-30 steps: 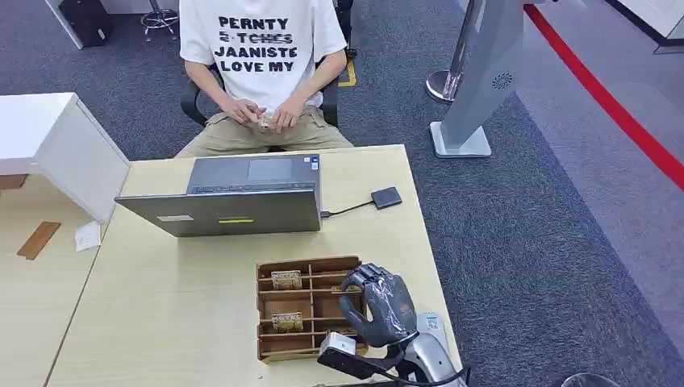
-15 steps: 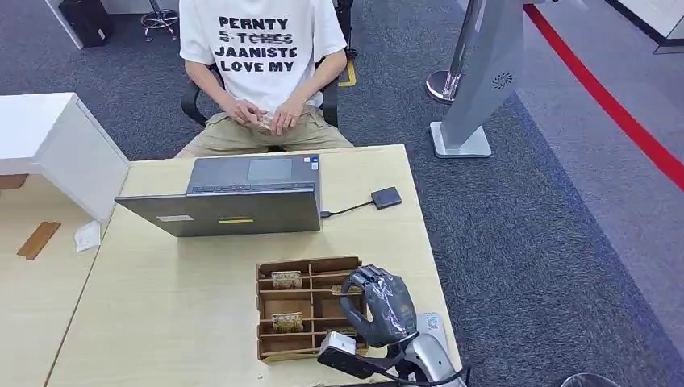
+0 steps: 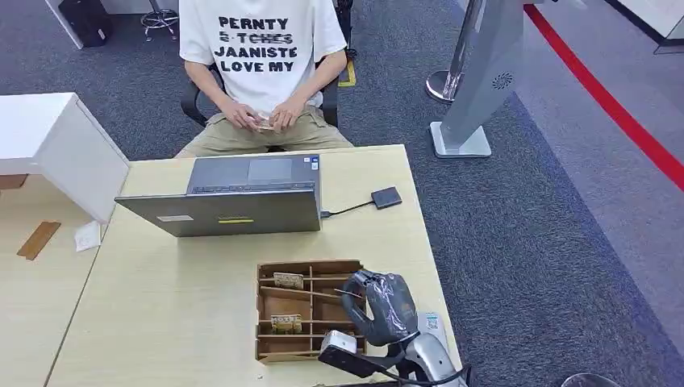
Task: Pass the card to the sensor for recognition and then transmit it.
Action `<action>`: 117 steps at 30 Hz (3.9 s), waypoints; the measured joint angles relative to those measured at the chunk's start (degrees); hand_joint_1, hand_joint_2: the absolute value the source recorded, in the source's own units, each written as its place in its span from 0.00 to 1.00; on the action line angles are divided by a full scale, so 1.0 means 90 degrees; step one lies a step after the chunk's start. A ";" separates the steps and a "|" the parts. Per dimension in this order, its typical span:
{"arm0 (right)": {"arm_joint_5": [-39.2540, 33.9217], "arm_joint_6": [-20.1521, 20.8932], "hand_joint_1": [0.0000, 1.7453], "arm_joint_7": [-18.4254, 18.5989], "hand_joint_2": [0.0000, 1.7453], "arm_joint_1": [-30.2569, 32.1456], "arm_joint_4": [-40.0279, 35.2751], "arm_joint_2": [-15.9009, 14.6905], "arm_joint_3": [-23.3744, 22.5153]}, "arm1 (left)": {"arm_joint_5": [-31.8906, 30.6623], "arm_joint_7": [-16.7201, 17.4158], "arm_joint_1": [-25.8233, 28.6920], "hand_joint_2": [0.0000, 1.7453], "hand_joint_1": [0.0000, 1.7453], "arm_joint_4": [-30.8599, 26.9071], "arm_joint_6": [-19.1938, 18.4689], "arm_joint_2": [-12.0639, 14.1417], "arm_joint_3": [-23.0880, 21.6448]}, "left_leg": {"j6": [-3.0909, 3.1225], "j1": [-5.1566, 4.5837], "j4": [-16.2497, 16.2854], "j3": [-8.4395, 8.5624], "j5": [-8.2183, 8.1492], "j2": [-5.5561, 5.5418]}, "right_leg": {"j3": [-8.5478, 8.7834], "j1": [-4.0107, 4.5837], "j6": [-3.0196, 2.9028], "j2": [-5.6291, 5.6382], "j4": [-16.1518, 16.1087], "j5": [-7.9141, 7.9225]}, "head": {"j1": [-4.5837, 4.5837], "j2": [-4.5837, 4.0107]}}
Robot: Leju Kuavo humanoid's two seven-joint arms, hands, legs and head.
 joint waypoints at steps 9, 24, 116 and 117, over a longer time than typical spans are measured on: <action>0.0039 0.0002 0.98 -0.0029 1.00 0.0001 0.0000 0.0002 -0.0051 | 0.0000 -0.0017 0.0000 0.00 0.00 0.0000 0.0000 0.0000 -0.0002 | 0.0000 0.0000 0.0000 0.0000 0.0000 0.0000 | 0.0000 0.0000 0.0000 0.0000 0.0000 0.0000 | 0.0000 0.0000; 0.0049 0.0002 1.00 -0.0036 1.00 0.0003 0.0000 0.0029 -0.0056 | 0.0000 -0.0027 0.0000 0.00 0.00 0.0000 0.0000 0.0000 -0.0002 | 0.0000 0.0000 0.0000 0.0000 0.0000 0.0000 | 0.0000 0.0000 0.0000 0.0000 0.0000 0.0000 | 0.0000 0.0000; -0.1681 0.1265 1.00 0.0420 1.00 -0.2482 -0.1035 0.0269 -0.0736 | -0.0522 0.0177 -0.0177 0.00 0.00 0.0000 -0.0150 -0.0002 -0.0287 | -0.0001 0.0001 0.0000 0.0000 0.0003 0.0002 | -0.0001 0.0000 -0.0003 0.0002 0.0004 0.0003 | 0.0002 0.0000; -0.1659 0.1296 1.00 0.0456 1.00 -0.2581 -0.0938 0.0296 -0.0717 | -0.0529 0.0182 -0.0184 0.00 0.00 0.0000 -0.0158 -0.0002 -0.0301 | -0.0001 0.0001 0.0000 0.0000 0.0003 0.0003 | 0.0000 0.0000 -0.0003 0.0002 0.0005 0.0003 | -0.0002 0.0000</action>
